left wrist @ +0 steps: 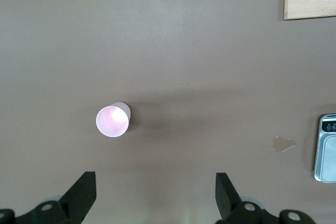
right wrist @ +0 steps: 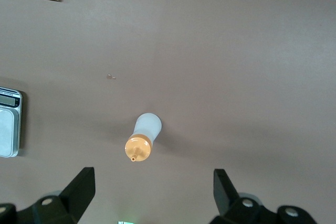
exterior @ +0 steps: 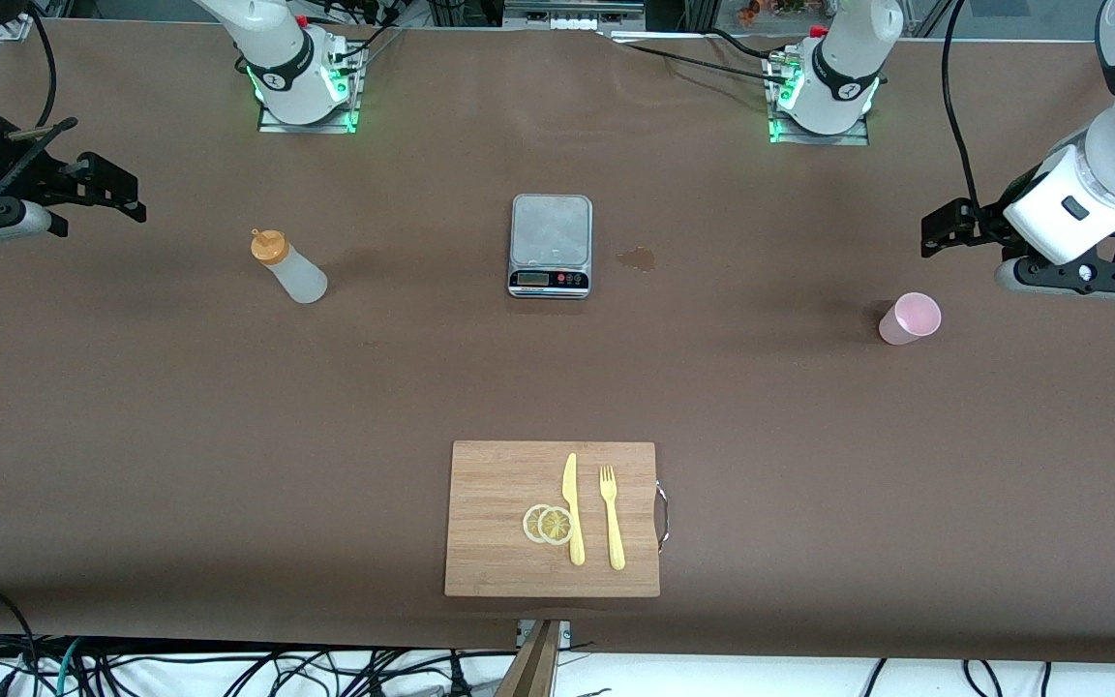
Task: Add sauce to pink cup with both arms
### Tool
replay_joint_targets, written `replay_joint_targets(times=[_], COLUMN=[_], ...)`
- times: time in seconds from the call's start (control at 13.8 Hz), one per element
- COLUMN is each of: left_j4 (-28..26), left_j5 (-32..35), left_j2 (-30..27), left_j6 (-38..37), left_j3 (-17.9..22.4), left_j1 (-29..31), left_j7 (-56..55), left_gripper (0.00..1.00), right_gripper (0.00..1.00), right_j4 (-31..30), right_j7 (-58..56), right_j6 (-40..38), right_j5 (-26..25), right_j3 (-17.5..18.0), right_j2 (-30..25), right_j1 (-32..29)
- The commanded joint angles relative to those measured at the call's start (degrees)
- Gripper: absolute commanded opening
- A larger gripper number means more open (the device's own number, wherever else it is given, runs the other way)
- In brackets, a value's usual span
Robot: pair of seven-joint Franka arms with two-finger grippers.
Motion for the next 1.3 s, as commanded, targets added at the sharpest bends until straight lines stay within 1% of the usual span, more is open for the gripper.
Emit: replay_joint_targets(times=[0.0,1.23], left_j4=[0.9,0.8], left_j5=[0.4,1.1], left_j2=[0.6,0.4], left_j6=[-0.9,-0.9], left_j3=[-0.3,-0.3], left_j1=[1.2,0.5], left_j7=[0.4,0.5], left_gripper=[1.00,1.00], right_gripper=[1.00,1.00], right_j4=[1.2,1.2], right_j7=[-0.1,-0.1], right_j6=[-1.1,-1.1], right_j5=[-0.6,-0.6], right_j3=[-0.1,0.0], right_j2=[0.2,0.2], right_j1=[-0.1,-0.2])
